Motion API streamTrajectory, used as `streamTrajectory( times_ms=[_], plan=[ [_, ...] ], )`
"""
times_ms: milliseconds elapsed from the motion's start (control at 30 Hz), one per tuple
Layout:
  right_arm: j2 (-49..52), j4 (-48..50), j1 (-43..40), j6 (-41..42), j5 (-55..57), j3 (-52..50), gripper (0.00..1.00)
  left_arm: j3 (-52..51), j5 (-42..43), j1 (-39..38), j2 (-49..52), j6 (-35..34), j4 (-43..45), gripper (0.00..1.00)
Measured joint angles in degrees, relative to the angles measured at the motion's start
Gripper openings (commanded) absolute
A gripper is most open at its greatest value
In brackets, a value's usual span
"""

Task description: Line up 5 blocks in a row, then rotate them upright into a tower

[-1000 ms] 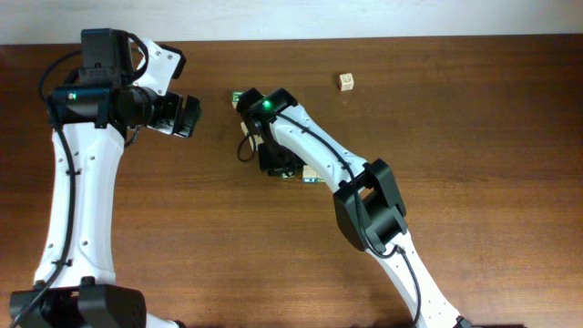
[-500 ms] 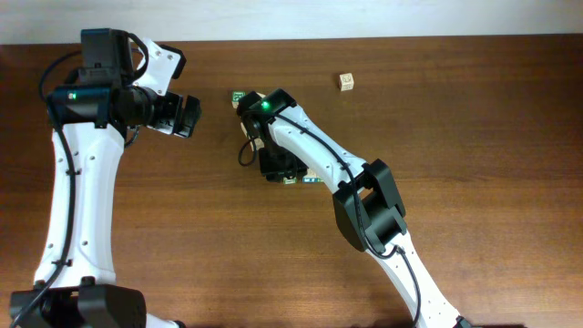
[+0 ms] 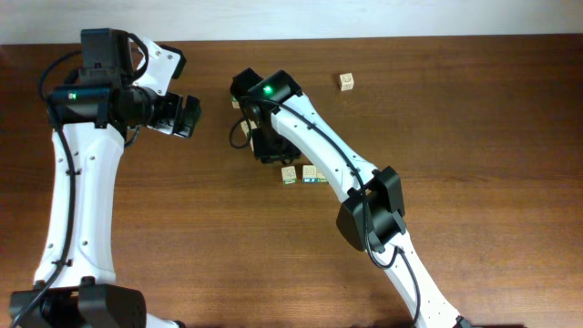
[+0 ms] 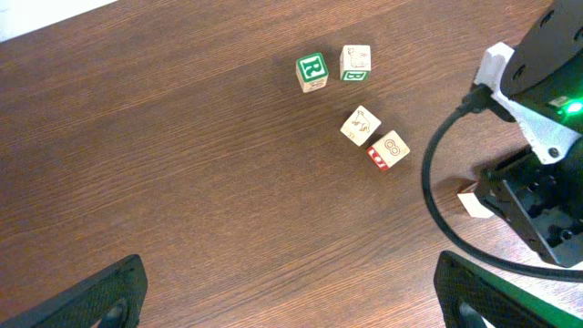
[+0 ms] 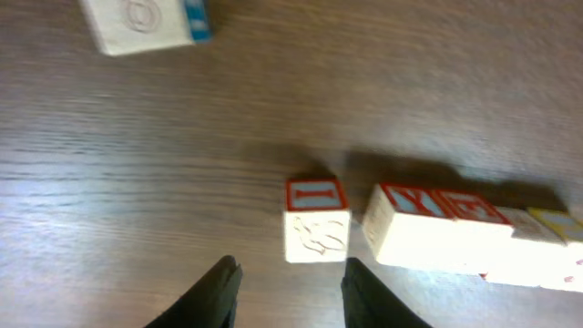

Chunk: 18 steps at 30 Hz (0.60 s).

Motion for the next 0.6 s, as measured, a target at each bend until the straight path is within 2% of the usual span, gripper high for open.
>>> streamTrajectory(
  times_ms=[600],
  plan=[
    [0.0,11.9,4.9,0.0,-2.4,-12.1,0.31,0.0,0.0,0.0,0.0,0.0,0.0,0.99]
  ],
)
